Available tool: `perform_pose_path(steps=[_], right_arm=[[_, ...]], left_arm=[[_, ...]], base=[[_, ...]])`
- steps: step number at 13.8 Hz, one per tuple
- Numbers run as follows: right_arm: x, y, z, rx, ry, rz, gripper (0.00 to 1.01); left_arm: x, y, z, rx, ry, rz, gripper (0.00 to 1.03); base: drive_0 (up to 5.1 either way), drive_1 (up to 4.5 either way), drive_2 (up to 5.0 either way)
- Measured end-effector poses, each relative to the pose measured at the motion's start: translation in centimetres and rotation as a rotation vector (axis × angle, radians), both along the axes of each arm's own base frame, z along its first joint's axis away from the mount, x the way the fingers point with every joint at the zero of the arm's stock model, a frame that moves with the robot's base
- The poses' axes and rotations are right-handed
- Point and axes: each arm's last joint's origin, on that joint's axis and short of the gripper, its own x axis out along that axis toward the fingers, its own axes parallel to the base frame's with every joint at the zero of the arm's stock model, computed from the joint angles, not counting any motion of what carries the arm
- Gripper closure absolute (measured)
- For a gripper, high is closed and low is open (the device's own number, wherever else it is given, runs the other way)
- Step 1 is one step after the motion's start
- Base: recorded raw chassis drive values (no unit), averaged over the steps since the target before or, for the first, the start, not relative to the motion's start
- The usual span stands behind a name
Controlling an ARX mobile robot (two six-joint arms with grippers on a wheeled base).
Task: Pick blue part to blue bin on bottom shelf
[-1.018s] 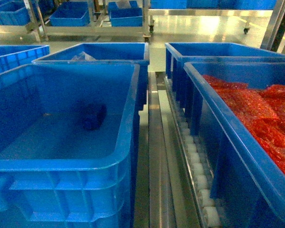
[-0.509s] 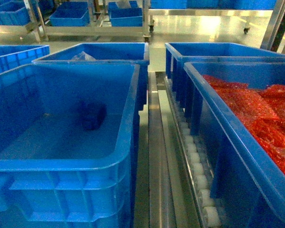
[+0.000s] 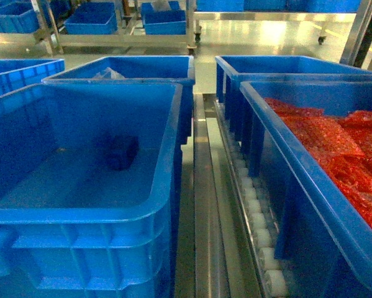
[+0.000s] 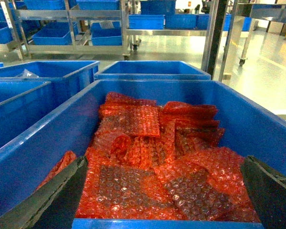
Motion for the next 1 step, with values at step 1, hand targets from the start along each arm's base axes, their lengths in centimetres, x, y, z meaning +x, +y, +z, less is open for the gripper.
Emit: perform_pose_path(steps=[1], right_arm=[[0.00, 0.00, 0.00, 0.000, 0.000, 0.000, 0.03]], left_arm=[[0.00, 0.00, 0.00, 0.000, 0.000, 0.000, 0.05]], base=[[0.0, 0.00, 0.0]])
